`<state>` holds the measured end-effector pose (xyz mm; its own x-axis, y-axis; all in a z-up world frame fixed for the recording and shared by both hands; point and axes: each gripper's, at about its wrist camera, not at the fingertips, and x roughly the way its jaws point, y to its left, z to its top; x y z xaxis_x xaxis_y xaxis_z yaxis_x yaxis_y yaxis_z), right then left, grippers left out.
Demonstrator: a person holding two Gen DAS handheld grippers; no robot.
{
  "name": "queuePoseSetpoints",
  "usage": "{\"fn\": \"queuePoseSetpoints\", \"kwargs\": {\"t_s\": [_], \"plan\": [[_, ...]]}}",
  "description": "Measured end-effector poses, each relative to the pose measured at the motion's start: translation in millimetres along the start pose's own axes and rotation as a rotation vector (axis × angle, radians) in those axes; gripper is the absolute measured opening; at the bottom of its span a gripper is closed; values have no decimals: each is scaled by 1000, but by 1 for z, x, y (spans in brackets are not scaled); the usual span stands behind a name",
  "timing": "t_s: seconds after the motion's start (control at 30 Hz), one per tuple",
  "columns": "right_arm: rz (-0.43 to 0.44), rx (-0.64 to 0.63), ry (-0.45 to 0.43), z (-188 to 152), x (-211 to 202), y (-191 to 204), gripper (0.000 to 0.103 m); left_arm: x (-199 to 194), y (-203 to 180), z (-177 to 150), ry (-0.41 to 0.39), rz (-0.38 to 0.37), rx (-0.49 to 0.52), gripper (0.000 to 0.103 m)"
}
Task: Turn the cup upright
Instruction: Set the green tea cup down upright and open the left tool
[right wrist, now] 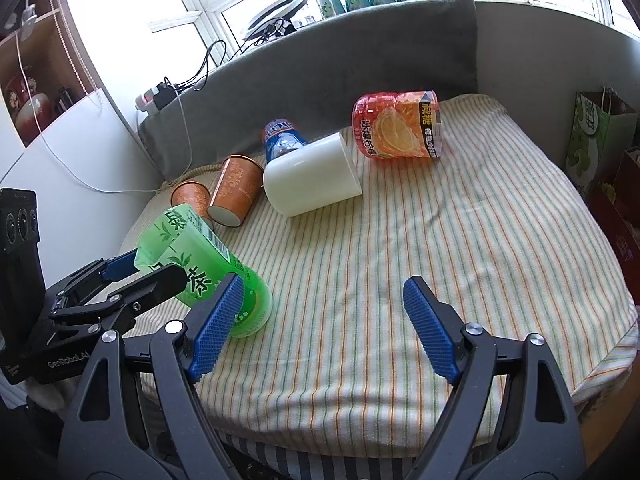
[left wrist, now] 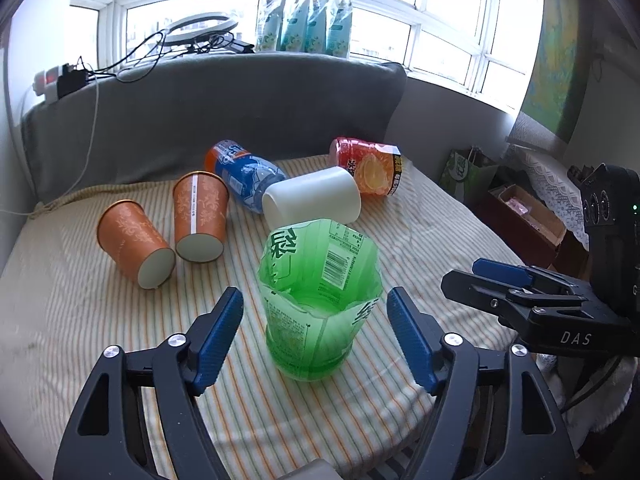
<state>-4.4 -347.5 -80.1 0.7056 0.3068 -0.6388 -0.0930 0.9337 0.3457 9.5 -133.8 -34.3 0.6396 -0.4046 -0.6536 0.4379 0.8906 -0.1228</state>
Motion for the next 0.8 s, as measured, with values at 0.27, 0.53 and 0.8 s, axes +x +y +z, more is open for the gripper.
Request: {"fn": "queuePoseSetpoints", "kwargs": {"t_s": [0.27,0.53,0.8], "plan": [[-12,-18,-26,1,-7,3,88,-15,2,-5,-27,18,-2,76],[-120,-140,-126,1,-21,23,92,-45,15,-14,-125,55,-34,76],[-186,-232,-224,6,-33,47,92,-88,28,-14,-358,221,-71,81]]}}
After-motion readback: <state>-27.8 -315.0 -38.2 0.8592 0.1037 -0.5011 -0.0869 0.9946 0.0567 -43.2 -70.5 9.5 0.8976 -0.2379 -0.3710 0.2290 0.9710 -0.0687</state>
